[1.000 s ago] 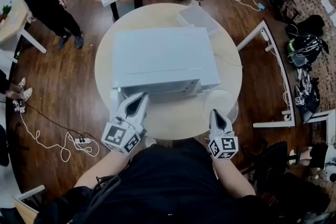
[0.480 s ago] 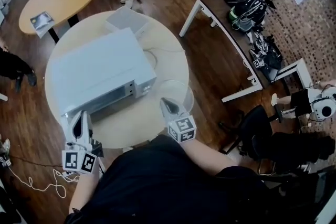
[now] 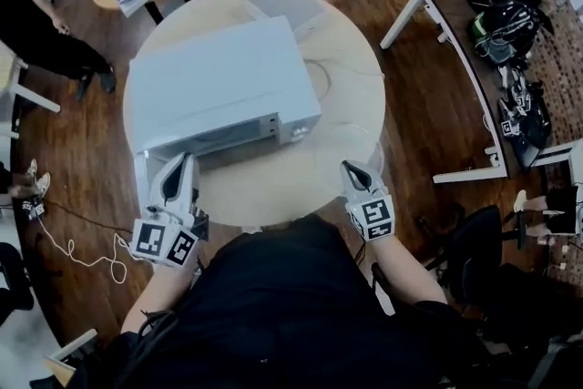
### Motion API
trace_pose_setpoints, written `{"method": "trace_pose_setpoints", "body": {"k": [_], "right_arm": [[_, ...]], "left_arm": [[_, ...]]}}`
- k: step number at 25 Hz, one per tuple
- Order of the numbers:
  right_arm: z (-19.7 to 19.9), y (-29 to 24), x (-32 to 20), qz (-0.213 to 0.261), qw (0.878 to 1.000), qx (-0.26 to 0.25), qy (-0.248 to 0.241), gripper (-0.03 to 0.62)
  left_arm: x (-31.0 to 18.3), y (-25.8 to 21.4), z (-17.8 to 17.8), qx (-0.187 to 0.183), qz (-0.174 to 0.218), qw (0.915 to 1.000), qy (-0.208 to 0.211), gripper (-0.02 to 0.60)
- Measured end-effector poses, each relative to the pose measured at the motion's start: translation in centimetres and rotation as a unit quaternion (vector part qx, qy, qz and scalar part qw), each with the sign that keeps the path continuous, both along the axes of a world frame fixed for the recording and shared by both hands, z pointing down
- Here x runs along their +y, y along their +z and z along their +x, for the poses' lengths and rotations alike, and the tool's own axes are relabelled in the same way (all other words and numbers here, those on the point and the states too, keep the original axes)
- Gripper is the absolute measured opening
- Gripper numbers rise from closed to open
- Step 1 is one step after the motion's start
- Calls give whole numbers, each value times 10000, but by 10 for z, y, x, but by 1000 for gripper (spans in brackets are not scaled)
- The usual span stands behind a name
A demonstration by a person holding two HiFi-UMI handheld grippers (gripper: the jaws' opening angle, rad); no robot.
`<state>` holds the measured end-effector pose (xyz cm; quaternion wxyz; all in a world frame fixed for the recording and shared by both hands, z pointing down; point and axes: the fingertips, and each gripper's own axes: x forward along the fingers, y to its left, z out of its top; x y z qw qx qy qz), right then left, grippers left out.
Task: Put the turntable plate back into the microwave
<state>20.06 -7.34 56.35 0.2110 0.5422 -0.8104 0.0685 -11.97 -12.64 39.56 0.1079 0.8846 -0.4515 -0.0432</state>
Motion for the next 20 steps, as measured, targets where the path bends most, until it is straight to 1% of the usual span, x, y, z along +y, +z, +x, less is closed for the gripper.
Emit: {"method": "trace_pose_setpoints", "body": {"k": [2,5,9,13,14,16,20], "right_arm": [[12,16,11,-211,9996,-157,78,2],[30,30,25,-403,9973,-504,343,2],[44,34,29,-301,9945,-876,490,3],[57,39,31,-296,9921,-1041,628,6],[59,43,31,-329,9911,-1100,672,28],[65,50,31,-416,9891,-1195,753,48],[78,67,34,-602,9863,-1261,881,94]], "left_arm": [[7,-2,11,-95,20,9999,58,6],[13,-4,22,-164,-3,9999,50,6],[15,-4,31,-328,-31,9994,66,6],[14,0,32,-365,-123,9992,-41,6],[13,0,30,-337,-149,9993,-106,6],[10,0,26,-291,-188,9991,-243,6],[5,0,22,-390,-192,9984,-363,6]]}}
